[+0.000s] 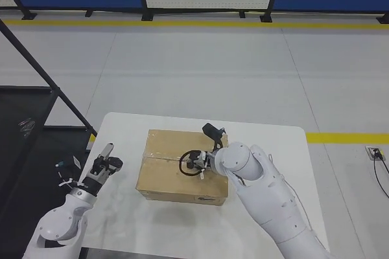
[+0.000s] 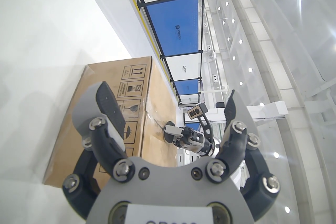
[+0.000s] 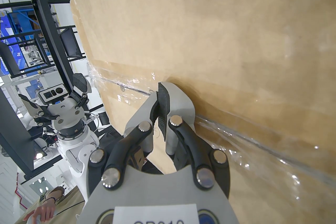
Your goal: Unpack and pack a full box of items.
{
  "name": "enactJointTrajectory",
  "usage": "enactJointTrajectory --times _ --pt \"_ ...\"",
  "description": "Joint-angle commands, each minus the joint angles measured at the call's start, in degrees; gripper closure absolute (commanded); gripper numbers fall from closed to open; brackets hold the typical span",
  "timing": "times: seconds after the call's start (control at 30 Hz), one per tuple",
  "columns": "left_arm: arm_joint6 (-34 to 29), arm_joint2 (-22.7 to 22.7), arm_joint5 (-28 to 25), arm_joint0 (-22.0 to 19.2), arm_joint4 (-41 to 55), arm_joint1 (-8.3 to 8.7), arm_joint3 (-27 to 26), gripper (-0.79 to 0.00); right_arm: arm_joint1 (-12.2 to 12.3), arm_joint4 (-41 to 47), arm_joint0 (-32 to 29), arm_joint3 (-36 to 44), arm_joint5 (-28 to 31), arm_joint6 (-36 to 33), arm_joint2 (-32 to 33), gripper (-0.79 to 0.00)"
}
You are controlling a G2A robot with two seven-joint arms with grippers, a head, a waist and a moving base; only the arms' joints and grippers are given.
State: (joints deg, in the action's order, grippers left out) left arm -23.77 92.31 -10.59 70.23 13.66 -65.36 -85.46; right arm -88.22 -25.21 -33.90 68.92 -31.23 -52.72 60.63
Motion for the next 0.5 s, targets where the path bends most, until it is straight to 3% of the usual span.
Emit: enactJointTrajectory --times 0.0,0.47 --pt "0.0 0.0 0.0 0.0 0.0 0.0 -0.1 -0.785 0.6 -0.7 -1.0 1.6 -0.6 -0.5 1.5 0.0" --pt "0.6 -0.7 0.4 -0.3 -0.4 -0.1 -0.5 -0.785 3.3 -1.0 -7.0 9.6 -0.4 -1.6 9.4 0.0"
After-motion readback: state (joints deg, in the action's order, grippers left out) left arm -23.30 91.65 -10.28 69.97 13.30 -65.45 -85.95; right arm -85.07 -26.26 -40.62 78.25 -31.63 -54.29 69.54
